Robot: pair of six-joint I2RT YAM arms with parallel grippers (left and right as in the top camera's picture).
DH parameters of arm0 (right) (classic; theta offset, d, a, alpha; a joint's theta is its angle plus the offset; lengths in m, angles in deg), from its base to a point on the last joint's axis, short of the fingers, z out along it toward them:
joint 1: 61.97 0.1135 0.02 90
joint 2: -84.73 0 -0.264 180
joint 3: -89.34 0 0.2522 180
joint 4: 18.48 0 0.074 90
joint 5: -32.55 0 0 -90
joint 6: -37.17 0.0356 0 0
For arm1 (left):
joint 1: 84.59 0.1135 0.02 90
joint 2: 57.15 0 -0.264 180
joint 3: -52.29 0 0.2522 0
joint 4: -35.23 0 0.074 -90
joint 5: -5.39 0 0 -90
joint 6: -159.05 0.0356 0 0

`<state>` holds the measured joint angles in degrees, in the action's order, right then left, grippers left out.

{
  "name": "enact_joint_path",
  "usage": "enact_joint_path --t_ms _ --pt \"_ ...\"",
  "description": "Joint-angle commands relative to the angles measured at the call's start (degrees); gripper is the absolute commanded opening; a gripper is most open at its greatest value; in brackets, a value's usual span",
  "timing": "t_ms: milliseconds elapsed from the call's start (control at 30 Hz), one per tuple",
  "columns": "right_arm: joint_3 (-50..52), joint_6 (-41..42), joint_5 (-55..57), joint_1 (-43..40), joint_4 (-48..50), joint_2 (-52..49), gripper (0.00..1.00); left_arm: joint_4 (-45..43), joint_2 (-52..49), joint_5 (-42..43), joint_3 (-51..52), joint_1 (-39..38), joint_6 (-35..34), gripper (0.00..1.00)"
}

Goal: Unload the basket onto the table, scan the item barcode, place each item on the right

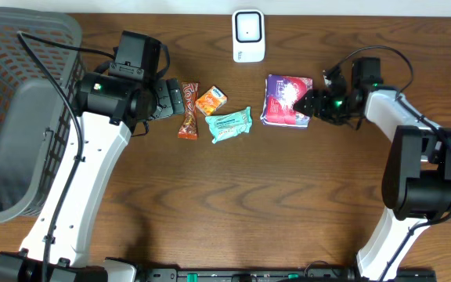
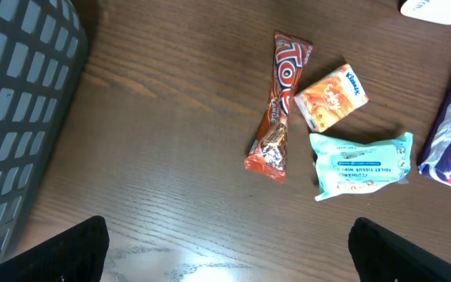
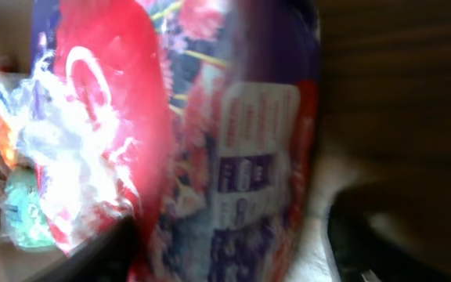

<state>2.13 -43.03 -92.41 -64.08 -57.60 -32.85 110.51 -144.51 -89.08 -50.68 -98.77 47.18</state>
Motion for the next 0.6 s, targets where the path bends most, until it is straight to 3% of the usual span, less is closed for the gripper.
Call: enact_joint_path --t_ms 0,33,67,167,367,567 --pt "4.52 3.96 -0.55 1.16 3.69 -0.57 0.37 0.15 0.11 -0.57 0.09 0.13 0.17 0.98" --pt "4.52 5.05 -1.29 1.22 4.11 -0.57 0.14 0.17 0.11 -0.57 0.09 0.13 0.17 0.98" --pt "4.11 5.42 -6.19 1.38 5.55 -0.48 0.01 0.17 0.11 -0.57 0.09 0.13 0.17 0.98" --pt "1.99 8.13 -14.14 1.42 8.96 -0.39 0.01 0.17 0.11 -0.57 0.09 0.13 0.17 0.98" --pt "-7.93 19.98 -18.49 2.05 14.75 -0.39 0.01 0.15 0.11 -0.57 0.09 0.13 0.17 0.98" --pt "-15.08 27.32 -7.34 5.6 22.67 -0.39 0.01 0.15 0.11 -0.57 0.09 0.13 0.17 0.98"
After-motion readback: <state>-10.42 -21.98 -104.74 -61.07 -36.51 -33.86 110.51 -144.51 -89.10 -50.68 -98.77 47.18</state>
